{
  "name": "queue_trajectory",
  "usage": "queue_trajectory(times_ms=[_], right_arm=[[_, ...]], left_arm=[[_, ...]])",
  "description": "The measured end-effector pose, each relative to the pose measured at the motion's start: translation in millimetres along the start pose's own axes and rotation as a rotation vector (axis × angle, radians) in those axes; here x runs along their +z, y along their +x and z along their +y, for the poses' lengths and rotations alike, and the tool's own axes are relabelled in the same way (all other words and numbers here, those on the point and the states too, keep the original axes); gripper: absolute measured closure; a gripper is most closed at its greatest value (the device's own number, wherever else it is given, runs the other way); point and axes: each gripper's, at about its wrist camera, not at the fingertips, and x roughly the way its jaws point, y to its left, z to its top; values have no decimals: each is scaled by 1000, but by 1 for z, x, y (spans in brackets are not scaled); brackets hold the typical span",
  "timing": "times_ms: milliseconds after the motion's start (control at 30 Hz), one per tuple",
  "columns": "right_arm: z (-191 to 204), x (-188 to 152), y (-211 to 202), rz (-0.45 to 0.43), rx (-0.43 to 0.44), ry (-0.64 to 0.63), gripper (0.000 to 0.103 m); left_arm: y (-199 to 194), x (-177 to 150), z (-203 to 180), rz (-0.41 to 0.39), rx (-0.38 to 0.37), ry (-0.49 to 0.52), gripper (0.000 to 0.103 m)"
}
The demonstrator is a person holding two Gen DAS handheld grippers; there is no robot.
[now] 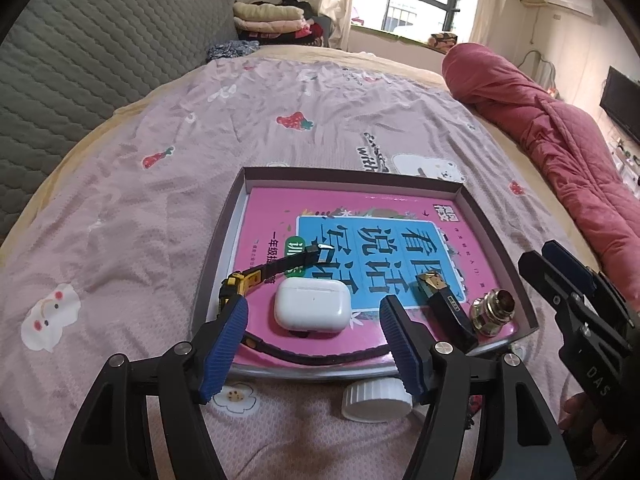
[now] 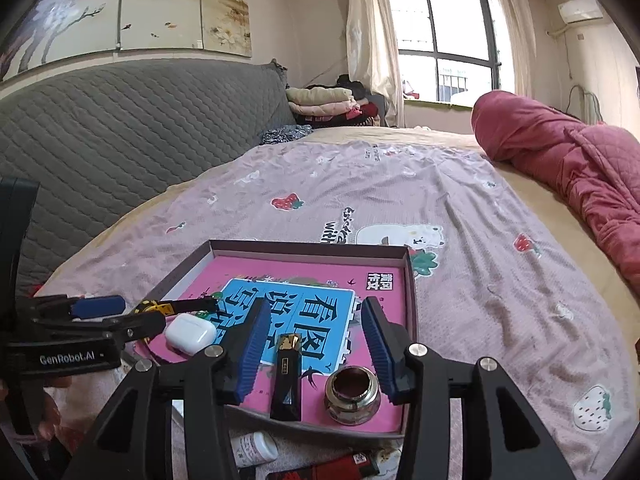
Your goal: Organize rigid objects
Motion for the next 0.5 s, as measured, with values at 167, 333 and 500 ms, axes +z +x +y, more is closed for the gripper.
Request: queue_trajectory(times_ms=[167, 333, 500], right_arm=[[6, -2, -15, -20, -6, -35, 56], [8, -3, -29, -35, -11, -45, 55], [9, -6, -38, -32, -16, -35, 48]], left_arm=[[-11, -2, -1, -6, -6, 4, 33], [-24, -3, -3, -22, -11, 13, 32], [-37, -3, -4, -31, -19, 15, 32]])
